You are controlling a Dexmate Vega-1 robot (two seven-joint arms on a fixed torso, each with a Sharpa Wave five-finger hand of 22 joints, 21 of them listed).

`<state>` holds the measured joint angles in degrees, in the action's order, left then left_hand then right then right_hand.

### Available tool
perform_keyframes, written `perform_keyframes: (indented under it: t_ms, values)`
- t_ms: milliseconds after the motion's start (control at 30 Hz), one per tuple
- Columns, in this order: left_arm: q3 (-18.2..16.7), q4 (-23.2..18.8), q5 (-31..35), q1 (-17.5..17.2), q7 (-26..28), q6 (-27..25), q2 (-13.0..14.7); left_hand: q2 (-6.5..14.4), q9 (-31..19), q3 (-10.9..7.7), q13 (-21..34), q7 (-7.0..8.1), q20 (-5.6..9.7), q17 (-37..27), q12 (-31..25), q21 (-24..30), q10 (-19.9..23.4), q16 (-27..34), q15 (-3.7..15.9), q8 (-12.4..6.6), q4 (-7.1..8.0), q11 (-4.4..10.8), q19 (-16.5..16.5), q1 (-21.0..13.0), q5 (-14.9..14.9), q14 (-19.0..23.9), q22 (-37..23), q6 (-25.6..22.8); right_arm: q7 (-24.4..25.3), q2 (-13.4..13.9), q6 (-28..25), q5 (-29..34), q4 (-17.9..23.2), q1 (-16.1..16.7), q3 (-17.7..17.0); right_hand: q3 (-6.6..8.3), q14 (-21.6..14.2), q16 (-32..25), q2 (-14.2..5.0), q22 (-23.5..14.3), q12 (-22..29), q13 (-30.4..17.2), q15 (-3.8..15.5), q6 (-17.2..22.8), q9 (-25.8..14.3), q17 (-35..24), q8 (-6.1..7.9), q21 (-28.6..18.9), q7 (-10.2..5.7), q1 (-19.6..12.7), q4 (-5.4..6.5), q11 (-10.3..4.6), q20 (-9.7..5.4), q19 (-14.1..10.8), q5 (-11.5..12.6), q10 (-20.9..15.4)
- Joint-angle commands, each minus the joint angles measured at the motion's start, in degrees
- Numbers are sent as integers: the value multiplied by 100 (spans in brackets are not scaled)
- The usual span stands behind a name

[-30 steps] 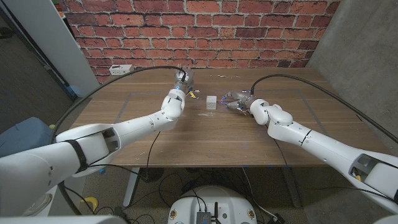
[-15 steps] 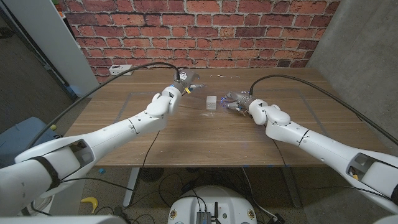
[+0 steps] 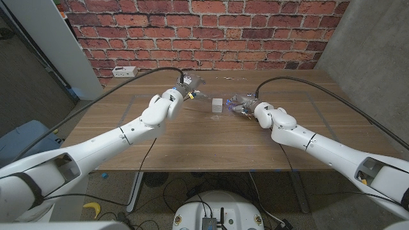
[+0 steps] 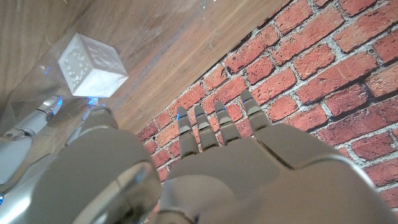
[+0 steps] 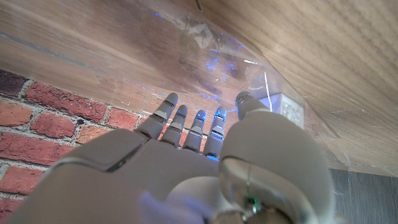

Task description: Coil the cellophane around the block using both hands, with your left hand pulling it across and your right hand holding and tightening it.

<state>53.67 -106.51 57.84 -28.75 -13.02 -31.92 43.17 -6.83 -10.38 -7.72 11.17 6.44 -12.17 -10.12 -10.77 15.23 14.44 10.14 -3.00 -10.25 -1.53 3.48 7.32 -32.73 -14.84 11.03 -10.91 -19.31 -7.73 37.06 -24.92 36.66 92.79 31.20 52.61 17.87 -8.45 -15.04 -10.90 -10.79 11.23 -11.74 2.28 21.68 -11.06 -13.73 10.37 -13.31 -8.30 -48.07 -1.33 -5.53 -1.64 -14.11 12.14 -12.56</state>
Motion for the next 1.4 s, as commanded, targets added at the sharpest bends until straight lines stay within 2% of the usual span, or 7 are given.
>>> perform_keyframes:
  t_ms: [33,300,533,833,1167,1267,1400]
  values:
    - [-207,-464,1018,-193,-1782,72,150,-46,-7,5,-4,20,-15,-3,12,-57,-108,-20,-31,22,-88,3,-105,-149,-58,-103,3,138,-76,9,-134,47,116,7,43,2,27,-18,6,-18,4,-13,670,-54,-13,-33,11,36,-4,54,52,-14,-12,5,-24,24]
    - [-308,-348,1608,-349,-2278,210,-26,-61,0,15,-11,64,-13,-1,21,-126,-387,2,-77,55,-248,-6,-128,-438,-160,-227,3,583,-83,14,-113,67,141,10,60,4,32,-21,5,-19,6,-14,670,-58,-14,-38,18,36,4,69,58,-8,-10,11,-24,30]
    - [-358,-17,2069,-498,-2199,282,-245,65,8,-35,-20,20,-11,4,-2,-184,-614,23,-60,79,-366,25,-128,-716,-255,-311,1,1176,-117,-11,-108,59,114,-11,71,10,41,-21,6,-20,9,-14,674,-60,-13,-39,26,34,0,73,55,-4,-12,12,-23,34]
    - [-478,445,2063,-636,-1514,291,-477,188,9,-95,-24,-21,-4,10,-108,-152,-434,84,25,-75,-459,122,52,-958,-304,-130,-4,961,-159,-59,-83,54,30,-78,101,25,57,-20,2,-21,17,-14,673,-59,-14,-41,37,30,-1,76,47,-3,-18,12,-20,31]
    - [-292,1059,1849,-397,-1371,490,-696,249,10,-108,-25,-73,-11,12,-88,-135,-490,63,42,-28,-478,116,152,-1031,-310,-127,-8,1061,-189,-95,-75,47,-41,-144,126,35,60,-22,1,-21,21,-15,667,-55,-14,-42,45,27,19,77,42,-7,-22,10,-19,32]
    - [-196,1248,1828,-329,-1236,508,-760,420,11,-191,-25,-79,-10,6,-102,-137,-457,69,49,-35,-483,157,176,-1126,-313,-107,-11,1055,-199,-97,-78,34,-46,-150,125,45,55,-27,4,-22,27,-14,664,-46,-14,-42,53,21,34,75,33,4,-13,2,-17,27]
    - [-62,1521,1788,-244,-976,530,-848,833,17,-445,-31,-92,-9,14,-144,-147,-323,78,105,-77,-595,217,238,-1499,-234,-15,-12,922,-197,-85,-97,25,-30,-143,116,58,54,-32,9,-22,34,-14,644,-32,-13,-42,65,12,55,80,22,23,13,-11,-16,23]
